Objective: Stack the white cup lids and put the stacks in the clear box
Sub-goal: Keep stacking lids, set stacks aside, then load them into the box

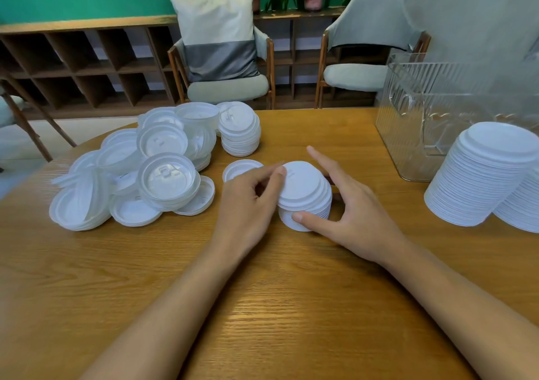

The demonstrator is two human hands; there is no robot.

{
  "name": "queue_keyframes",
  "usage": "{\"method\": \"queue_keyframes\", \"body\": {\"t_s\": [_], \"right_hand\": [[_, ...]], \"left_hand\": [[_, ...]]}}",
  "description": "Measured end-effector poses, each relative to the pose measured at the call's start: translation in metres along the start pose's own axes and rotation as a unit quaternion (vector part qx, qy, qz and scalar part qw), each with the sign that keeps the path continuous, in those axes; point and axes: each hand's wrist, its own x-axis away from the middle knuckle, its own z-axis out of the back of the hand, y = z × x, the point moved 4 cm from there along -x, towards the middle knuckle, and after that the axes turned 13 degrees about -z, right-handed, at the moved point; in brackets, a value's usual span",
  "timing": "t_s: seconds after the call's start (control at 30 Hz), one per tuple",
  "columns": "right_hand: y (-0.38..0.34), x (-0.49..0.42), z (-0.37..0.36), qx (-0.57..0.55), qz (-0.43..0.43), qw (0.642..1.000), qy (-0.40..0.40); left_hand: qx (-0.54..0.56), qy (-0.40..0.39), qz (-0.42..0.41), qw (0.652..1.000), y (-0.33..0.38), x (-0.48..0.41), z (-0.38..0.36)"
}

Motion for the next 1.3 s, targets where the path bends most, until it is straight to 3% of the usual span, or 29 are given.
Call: {"method": "queue_keyframes", "body": {"t_s": [0.17, 0.63, 0.83, 0.97, 1.07, 1.3], "right_hand": [[0.0, 0.0, -0.004, 0.009, 0.018, 1.0, 0.002], [0.003, 0.0, -0.002, -0.001, -0.002, 1.0, -0.025], [0.002, 0.0, -0.002, 0.007, -0.002, 1.0, -0.002], [0.005, -0.001, 0.0, 0.018, -0.009, 1.0, 0.024], [0.007, -0.002, 0.003, 0.018, -0.018, 0.999, 0.033], [0.009, -0.002, 0.003, 0.022, -0.027, 0.999, 0.03]], "left_hand": [[-0.087, -0.015, -0.074, 0.993, 0.006, 0.001, -0.001], [-0.063, -0.045, -0.068, 0.995, 0.013, 0.004, -0.003], [-0.052, -0.078, -0.078, 0.993, 0.007, 0.001, 0.003], [-0.175, -0.019, -0.1, 0.979, -0.005, -0.006, 0.024], [-0.298, -0.055, -0.112, 0.946, -0.017, -0.009, 0.03], [-0.31, -0.059, -0.131, 0.94, -0.017, -0.011, 0.027]]}}
